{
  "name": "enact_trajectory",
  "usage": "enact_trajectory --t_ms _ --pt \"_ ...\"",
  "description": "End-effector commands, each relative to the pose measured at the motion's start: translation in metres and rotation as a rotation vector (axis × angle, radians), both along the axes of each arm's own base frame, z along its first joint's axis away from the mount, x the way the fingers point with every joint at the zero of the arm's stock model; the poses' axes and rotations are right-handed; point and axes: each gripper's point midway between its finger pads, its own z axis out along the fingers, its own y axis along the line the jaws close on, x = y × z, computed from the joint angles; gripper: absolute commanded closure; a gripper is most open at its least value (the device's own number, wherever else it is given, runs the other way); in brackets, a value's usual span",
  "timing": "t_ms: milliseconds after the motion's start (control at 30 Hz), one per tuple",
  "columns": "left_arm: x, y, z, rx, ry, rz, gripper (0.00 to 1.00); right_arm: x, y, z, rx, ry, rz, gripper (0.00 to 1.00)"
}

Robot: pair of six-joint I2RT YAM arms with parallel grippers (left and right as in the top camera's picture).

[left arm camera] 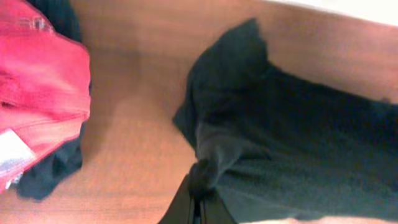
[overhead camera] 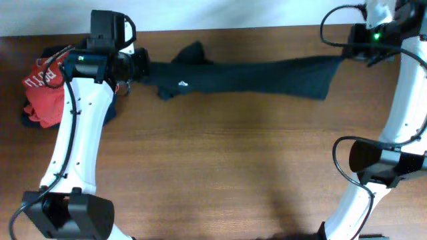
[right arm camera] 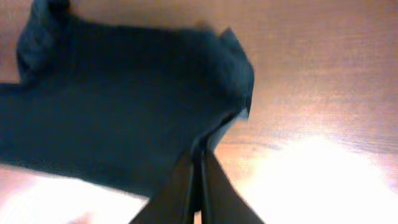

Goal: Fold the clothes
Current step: 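Lower the stretched shirt flat onto the table with both grippers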

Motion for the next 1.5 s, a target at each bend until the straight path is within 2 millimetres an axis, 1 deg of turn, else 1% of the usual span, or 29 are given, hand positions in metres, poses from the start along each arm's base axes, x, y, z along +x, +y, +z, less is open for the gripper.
enact_trajectory --t_ms 0,100,200,400,533,733,833,900,1033,1100,1133,1200,1300,1467 --pt "-0.008 0.009 -0.004 0.027 0.039 0.012 0.99 -0.011 -0.003 -0.026 0.007 0.104 0.001 0.96" --pt "-0.019 0.01 -0.01 0.032 0.092 0.011 0.99 -0.02 -0.001 -0.048 0.028 0.184 0.011 0.96" --pt "-0.036 0.012 -0.019 0.038 0.168 0.011 0.99 -0.031 0.003 -0.056 0.035 0.224 0.033 0.96" --pt "-0.072 0.014 -0.033 0.055 0.325 0.003 0.99 -0.058 0.009 -0.049 0.039 0.246 0.042 0.96" --pt "-0.09 0.015 -0.039 0.067 0.4 -0.002 0.99 -0.082 0.016 -0.044 0.043 0.26 0.045 0.96" --pt "-0.103 0.016 -0.041 0.072 0.455 -0.003 0.99 -0.117 0.024 -0.042 0.05 0.278 0.041 0.96" --pt "-0.11 0.017 -0.042 0.079 0.483 -0.002 0.99 -0.132 0.028 -0.045 0.054 0.285 0.026 0.96" --pt "-0.113 0.018 -0.045 0.084 0.498 -0.001 0.99 -0.141 0.028 -0.051 0.05 0.288 0.012 0.96" --pt "-0.124 0.019 -0.066 0.09 0.564 -0.002 0.99 -0.159 0.032 -0.074 0.069 0.326 -0.028 0.96" --pt "-0.13 0.019 -0.078 0.09 0.599 -0.003 0.99 -0.166 0.034 -0.085 0.077 0.35 -0.038 0.96" --pt "-0.136 0.019 -0.09 0.09 0.627 -0.006 0.99 -0.17 0.035 -0.094 0.083 0.371 -0.05 0.96" --pt "-0.141 0.017 -0.102 0.082 0.651 -0.01 0.99 -0.175 0.036 -0.104 0.089 0.393 -0.053 0.96" --pt "-0.149 0.014 -0.12 0.063 0.686 -0.016 0.99 -0.181 0.038 -0.115 0.101 0.43 -0.071 0.96" --pt "-0.156 0.011 -0.139 0.044 0.714 -0.021 0.99 -0.19 0.04 -0.127 0.111 0.473 -0.077 0.96"
